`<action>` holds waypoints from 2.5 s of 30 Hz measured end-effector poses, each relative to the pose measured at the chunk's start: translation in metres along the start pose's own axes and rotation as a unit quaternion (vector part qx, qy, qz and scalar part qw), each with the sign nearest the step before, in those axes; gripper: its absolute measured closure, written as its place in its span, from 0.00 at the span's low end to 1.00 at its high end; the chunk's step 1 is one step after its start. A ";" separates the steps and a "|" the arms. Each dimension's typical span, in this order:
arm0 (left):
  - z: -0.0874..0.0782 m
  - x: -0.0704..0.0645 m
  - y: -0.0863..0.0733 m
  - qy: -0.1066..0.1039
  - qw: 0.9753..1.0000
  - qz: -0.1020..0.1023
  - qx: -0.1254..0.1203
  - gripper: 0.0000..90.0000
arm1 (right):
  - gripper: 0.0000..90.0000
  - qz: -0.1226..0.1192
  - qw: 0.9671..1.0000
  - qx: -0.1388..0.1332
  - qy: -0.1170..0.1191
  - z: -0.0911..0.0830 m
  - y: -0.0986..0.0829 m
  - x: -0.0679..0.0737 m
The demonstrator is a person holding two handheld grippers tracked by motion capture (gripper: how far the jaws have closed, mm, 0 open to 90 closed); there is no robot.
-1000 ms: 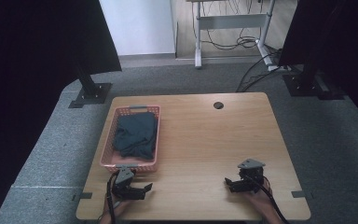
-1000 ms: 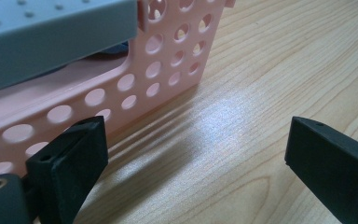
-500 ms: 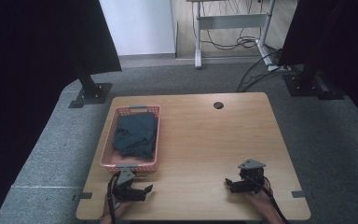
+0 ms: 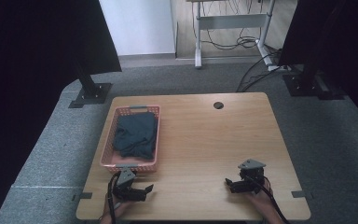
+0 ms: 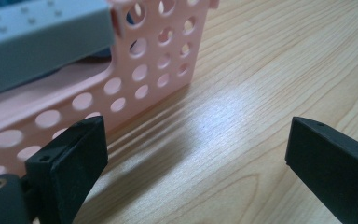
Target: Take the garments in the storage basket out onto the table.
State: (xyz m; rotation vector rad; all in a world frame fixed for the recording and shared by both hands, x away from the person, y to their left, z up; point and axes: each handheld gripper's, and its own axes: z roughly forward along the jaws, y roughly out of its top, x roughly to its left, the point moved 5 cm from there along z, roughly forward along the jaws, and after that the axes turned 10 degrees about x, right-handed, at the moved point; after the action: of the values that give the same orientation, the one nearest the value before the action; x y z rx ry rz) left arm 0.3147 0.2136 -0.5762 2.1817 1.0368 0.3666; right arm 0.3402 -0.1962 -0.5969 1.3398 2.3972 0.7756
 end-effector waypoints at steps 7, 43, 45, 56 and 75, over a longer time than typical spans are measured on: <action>-0.008 -0.005 0.006 0.012 1.000 0.013 -0.010 0.06 | 0.00 0.000 1.000 0.000 0.000 0.000 0.000 0.000; -0.052 -0.020 0.028 0.035 0.997 0.044 -0.049 0.05 | 0.00 0.001 1.000 0.001 -0.002 0.000 0.000 0.000; -0.054 -0.020 0.031 0.037 0.997 0.047 -0.050 0.05 | 0.00 0.001 1.000 0.001 -0.002 0.000 0.000 0.000; -0.051 -0.019 0.045 0.038 0.997 0.053 -0.046 0.05 | 0.00 0.002 1.000 0.001 -0.002 0.000 0.000 0.000; -0.050 0.005 0.063 0.053 0.997 0.043 -0.034 0.05 | 0.00 0.003 1.000 0.001 -0.003 0.000 0.000 0.000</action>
State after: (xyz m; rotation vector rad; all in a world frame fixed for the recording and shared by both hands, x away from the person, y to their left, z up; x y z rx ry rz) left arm 0.3288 0.2117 -0.4968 2.1696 0.9746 0.5535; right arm 0.3395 -0.1961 -0.5969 1.3476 2.3909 0.7710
